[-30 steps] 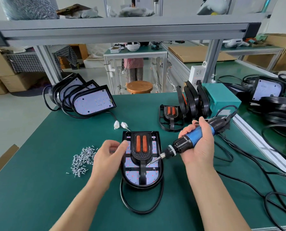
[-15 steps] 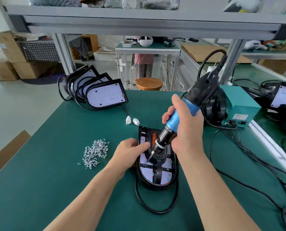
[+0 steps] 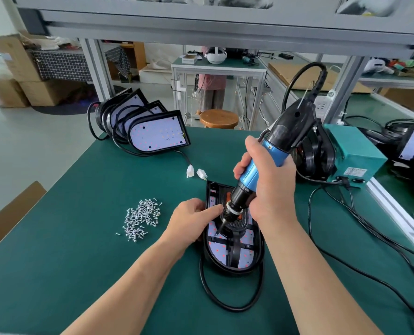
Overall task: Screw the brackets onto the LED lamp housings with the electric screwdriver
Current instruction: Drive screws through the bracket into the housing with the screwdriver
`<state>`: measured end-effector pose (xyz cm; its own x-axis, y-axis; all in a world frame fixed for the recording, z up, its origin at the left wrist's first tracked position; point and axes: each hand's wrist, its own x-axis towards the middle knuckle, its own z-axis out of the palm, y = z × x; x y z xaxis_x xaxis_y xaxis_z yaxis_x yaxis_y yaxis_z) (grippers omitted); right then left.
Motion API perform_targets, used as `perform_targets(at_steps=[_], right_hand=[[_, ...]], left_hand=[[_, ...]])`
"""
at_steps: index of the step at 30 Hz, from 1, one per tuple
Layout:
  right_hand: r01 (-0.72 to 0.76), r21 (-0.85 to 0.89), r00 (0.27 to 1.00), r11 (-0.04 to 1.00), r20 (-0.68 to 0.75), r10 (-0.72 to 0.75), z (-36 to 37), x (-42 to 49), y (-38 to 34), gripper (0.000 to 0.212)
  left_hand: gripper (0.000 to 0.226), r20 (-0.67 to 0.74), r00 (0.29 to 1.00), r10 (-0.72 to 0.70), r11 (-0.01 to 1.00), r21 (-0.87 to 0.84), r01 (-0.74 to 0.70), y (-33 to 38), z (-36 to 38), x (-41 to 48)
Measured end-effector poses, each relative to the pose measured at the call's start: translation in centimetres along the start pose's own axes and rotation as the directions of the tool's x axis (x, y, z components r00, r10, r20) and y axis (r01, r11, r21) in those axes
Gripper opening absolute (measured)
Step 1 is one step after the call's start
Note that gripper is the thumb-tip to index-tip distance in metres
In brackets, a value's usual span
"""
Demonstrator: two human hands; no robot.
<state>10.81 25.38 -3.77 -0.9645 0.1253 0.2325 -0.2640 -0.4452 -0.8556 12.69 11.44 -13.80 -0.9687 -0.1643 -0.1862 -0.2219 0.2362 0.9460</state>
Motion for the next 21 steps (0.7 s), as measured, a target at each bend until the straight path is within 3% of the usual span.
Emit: perform_targets(at_steps=[6, 21], right_hand=[[0.024, -0.016, 1.000, 1.000, 0.018, -0.024, 0.13, -0.33, -0.31, 0.017], [0.022, -0.014, 0.999, 1.000, 0.032, -0.022, 0.38, -0.39, -0.38, 0.017]], left_hand=[[0.056, 0.002, 1.000, 0.010, 1.000, -0.014, -0.010, 0.03, 0.07, -0.08], [0.048, -0.022, 1.000, 0.005, 1.000, 0.004, -0.005, 0.35, 0.04, -0.40]])
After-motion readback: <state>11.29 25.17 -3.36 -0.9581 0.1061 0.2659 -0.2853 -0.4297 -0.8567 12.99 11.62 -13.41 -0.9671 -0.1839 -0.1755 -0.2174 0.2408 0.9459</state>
